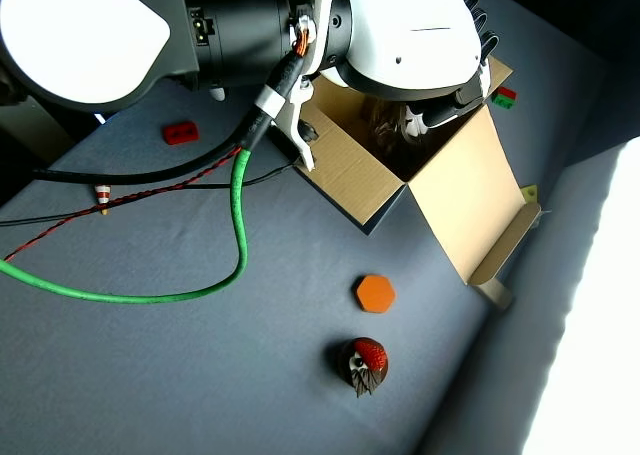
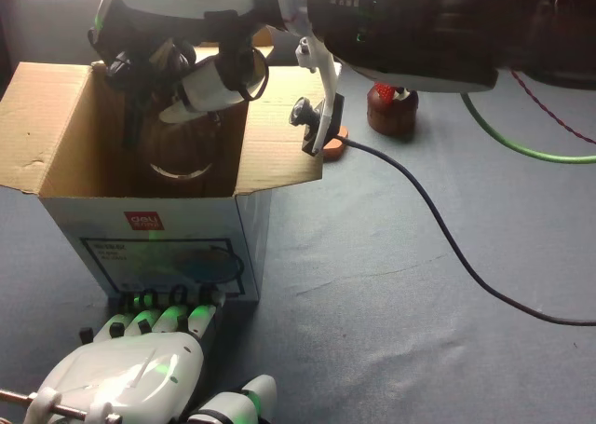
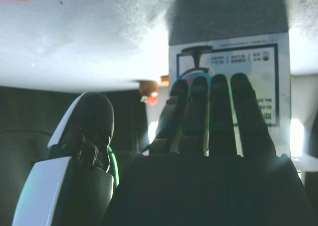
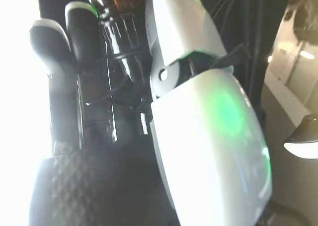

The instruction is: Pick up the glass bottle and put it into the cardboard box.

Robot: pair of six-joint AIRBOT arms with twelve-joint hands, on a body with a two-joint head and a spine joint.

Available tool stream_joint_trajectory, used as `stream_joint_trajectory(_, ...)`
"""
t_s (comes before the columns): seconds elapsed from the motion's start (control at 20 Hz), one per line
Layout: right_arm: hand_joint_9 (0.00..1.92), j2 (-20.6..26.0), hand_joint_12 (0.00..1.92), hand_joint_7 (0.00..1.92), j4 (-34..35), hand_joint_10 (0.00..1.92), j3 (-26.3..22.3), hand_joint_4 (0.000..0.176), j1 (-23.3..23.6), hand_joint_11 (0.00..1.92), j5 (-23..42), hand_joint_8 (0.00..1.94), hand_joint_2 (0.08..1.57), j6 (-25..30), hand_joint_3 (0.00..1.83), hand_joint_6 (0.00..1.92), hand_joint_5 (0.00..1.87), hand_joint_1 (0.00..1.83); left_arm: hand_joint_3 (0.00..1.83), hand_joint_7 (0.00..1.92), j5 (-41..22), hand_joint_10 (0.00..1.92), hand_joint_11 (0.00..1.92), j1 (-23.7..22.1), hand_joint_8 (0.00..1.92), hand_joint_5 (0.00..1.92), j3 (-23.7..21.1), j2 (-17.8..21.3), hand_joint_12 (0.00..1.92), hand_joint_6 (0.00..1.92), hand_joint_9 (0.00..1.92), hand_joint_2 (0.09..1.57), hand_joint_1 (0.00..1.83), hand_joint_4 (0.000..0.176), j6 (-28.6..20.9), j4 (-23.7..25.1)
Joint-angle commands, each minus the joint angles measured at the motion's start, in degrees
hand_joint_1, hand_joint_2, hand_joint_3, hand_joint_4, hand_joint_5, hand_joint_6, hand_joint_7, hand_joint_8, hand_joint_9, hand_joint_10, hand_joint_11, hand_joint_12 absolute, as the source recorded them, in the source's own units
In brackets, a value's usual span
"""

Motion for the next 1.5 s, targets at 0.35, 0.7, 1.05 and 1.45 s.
stream_joint_trajectory(0.35,0.48,0.33,1.44,0.66,0.74,0.3,-0.04,0.0,0.33,0.01,4.85,0.02,1.02,0.09,0.0,0.19,0.49,0.89,0.01,0.0,-3.32,0.0,0.0,0.43,0.0,0.0,-0.25,0.3,0.0,0.0,0.0,1.36,0.0,0.0,-1.11,4.14)
stream_joint_trajectory(0.7,0.27,4.76,0.62,0.29,0.63,0.02,-4.59,0.0,1.36,0.0,3.19,0.0,0.99,2.34,0.0,0.0,0.23,0.71,0.01,0.0,-3.32,0.0,0.0,0.41,0.0,0.0,-0.92,0.38,0.0,0.0,0.0,1.36,0.0,0.0,-1.12,4.1)
stream_joint_trajectory(1.05,0.31,18.77,0.78,0.35,0.03,0.02,-20.01,0.0,5.87,0.0,-16.67,0.01,0.99,15.02,0.0,0.01,0.27,0.7,0.01,0.0,-5.48,0.0,0.0,-4.53,0.0,0.0,-4.6,2.79,0.0,0.0,0.0,1.38,0.0,0.0,2.61,-3.39)
stream_joint_trajectory(1.45,0.62,33.42,1.37,0.63,-22.42,0.14,-40.48,0.0,7.17,0.0,-40.1,0.06,1.05,38.75,0.02,0.08,0.51,0.62,0.0,0.24,-11.56,0.01,0.0,-17.92,0.01,0.2,-10.66,4.94,0.0,0.02,0.15,1.34,0.0,0.0,9.79,-16.59)
